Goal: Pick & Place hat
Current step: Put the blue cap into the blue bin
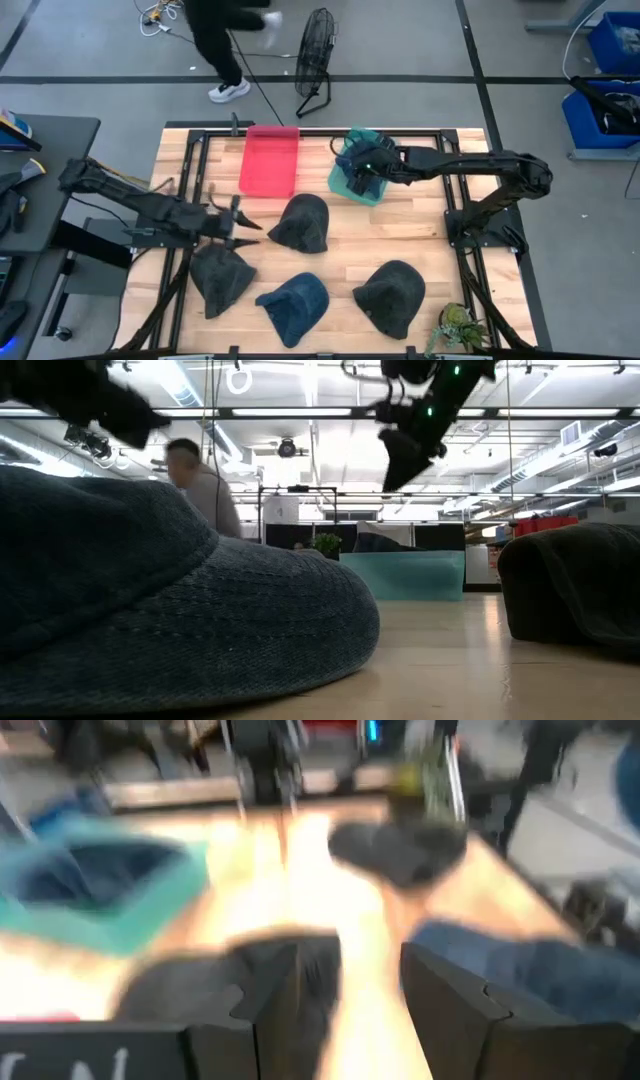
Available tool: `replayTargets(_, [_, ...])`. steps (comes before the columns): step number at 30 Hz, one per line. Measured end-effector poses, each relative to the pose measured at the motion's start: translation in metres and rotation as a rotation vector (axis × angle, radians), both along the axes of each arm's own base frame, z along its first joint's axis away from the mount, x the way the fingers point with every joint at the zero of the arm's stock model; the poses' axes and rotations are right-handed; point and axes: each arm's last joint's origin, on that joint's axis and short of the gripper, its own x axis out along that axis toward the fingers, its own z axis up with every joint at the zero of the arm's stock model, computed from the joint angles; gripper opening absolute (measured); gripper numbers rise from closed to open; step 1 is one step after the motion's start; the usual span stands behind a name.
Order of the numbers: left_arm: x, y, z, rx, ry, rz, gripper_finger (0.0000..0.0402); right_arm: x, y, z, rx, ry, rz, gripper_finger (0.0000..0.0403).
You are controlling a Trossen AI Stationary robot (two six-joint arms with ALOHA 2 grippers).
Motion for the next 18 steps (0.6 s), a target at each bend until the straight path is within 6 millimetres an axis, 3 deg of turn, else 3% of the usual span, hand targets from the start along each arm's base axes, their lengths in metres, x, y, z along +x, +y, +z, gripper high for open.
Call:
replayTargets(6, [0.026,-0.016,-0.027,-0.121,0.163,-0.119,0.0179,0.007,0.019,0.01,0.001,-0.065,0.047,0.0154])
replayTargets(18, [0.057,-0.053,-0.053,-0.258,0.101,-0.257,0.0166,0.007,0.025,0.007,0.041,-0.086,0.015,0.0154])
